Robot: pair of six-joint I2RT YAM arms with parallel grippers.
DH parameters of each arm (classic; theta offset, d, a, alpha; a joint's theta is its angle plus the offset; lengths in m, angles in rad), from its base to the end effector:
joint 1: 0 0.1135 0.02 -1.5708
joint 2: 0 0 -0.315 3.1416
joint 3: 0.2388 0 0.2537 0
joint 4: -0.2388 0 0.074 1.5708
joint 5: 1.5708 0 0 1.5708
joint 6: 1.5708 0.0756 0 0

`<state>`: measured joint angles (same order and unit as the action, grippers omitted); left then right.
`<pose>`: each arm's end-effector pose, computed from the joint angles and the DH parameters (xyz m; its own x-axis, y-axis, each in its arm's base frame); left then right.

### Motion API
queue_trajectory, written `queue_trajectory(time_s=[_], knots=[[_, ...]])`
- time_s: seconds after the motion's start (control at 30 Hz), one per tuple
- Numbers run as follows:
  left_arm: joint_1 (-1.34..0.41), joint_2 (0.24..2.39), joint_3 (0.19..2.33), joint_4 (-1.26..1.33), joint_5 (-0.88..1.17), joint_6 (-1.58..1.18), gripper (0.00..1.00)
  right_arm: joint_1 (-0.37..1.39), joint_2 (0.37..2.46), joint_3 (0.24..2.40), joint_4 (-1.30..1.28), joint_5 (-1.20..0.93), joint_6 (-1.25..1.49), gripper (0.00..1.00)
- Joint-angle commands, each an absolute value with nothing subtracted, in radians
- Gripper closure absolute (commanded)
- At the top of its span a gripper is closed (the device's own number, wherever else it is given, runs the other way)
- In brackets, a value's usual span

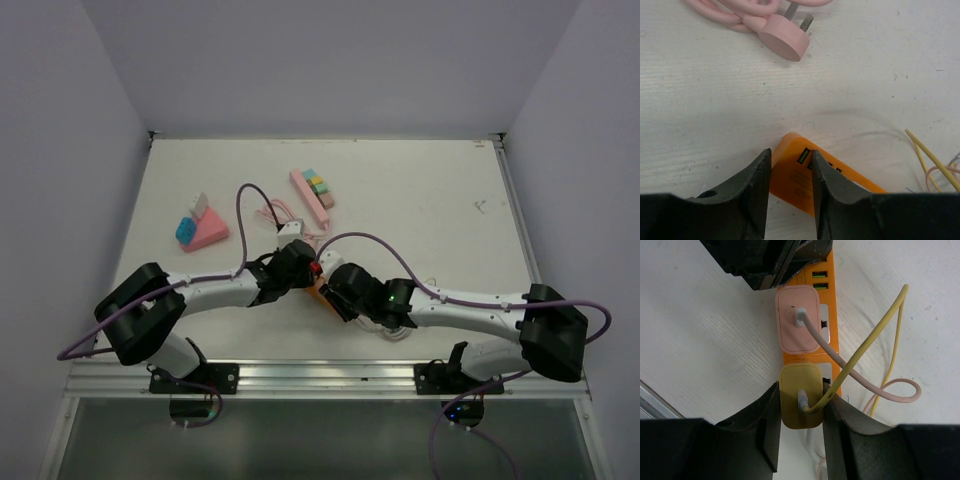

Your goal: Pull the plug off the socket

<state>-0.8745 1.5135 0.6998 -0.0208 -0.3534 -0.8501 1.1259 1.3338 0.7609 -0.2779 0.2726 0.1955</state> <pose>0.2203 -0.2228 0.1826 -0.7424 -0.2109 -0.6358 0.0196 0.9419 -0.3353 0.1400 0.2463 0.2261 -0.4714 -0.5540 -0.6861 -0.7150 0.6956 -0.0705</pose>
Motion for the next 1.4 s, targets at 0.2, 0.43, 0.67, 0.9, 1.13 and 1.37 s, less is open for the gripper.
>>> queue_trajectory(time_s=[0.2, 0.43, 0.67, 0.9, 1.13, 1.37], knots=[[-0.948, 1.608, 0.736, -0.216, -0.439, -0.864, 0.80, 1.026, 1.227, 0.736, -0.138, 0.321, 0.331, 1.00], [-0.966, 1.644, 0.776, -0.244, -0.456, -0.861, 0.84, 0.900, 1.134, 0.690, -0.090, 0.192, 0.373, 1.00], [-0.999, 1.683, 0.824, -0.287, -0.489, -0.859, 0.86, 0.899, 1.187, 0.744, -0.117, 0.183, 0.341, 1.00], [-1.000, 1.508, 0.763, -0.295, -0.561, -0.923, 0.61, 0.903, 1.245, 0.715, -0.072, 0.137, 0.376, 1.00], [-0.950, 1.264, 0.606, -0.209, -0.529, -0.999, 0.38, 0.931, 1.295, 0.712, -0.035, 0.146, 0.408, 1.00], [-0.896, 1.112, 0.440, -0.017, -0.343, -1.110, 0.24, 0.960, 1.325, 0.712, -0.014, 0.190, 0.454, 1.00]])
